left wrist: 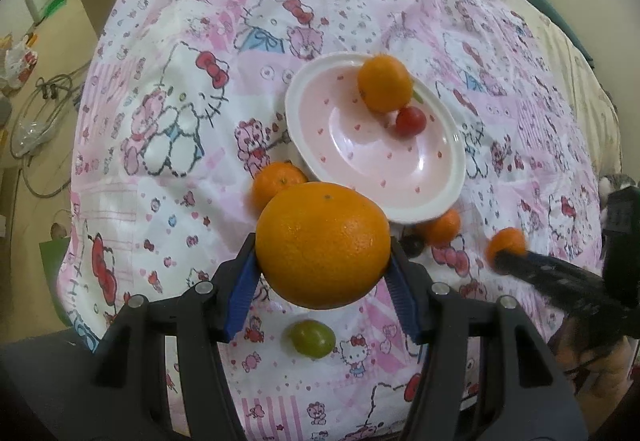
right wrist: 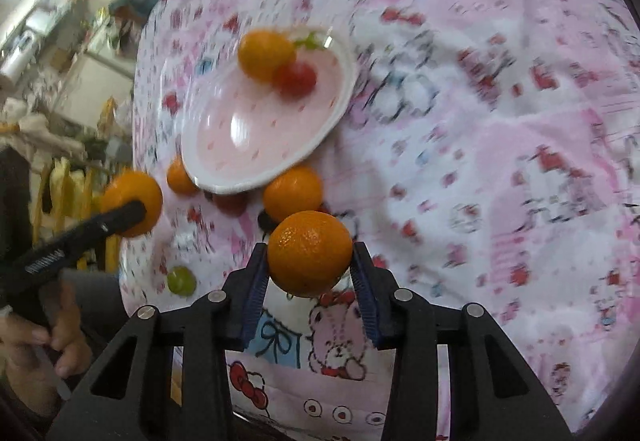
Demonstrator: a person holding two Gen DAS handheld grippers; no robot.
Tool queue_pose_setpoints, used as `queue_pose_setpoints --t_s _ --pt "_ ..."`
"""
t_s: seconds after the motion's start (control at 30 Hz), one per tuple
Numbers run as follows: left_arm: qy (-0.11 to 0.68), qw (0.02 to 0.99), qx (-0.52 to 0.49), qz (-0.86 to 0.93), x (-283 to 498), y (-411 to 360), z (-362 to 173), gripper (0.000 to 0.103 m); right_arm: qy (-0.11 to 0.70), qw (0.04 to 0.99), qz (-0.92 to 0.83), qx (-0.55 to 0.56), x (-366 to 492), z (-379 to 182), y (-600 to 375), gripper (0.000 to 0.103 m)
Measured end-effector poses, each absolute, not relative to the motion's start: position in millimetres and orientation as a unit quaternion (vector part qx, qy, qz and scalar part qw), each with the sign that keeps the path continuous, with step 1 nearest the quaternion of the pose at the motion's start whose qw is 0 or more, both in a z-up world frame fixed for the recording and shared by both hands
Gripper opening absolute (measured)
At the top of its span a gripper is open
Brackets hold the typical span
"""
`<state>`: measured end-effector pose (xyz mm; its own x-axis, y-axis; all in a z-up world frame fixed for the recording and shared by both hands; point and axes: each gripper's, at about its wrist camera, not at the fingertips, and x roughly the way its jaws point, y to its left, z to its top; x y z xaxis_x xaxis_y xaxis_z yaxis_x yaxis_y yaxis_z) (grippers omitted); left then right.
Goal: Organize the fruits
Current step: 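Grasp a tangerine with the right tool while the left tool lifts the orange, then carry orange and tangerine over the plate and open both tools to release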
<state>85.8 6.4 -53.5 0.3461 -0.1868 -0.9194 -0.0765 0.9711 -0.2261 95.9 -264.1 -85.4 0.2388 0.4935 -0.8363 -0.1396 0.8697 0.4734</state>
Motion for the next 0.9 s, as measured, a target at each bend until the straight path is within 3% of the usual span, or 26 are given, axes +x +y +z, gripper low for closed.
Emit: queue_pose_setpoints --t_s 0.37,0.9 --pt "0.530 0.843 -0.096 -0.013 126 19 -35 0.055 0.510 0.814 0.227 0.163 137 -40 -272 0.043" --pt "0.538 0.839 -0.067 -0.048 188 4 -57 0.056 0.513 0.815 0.244 0.114 210 -53 -248 0.043"
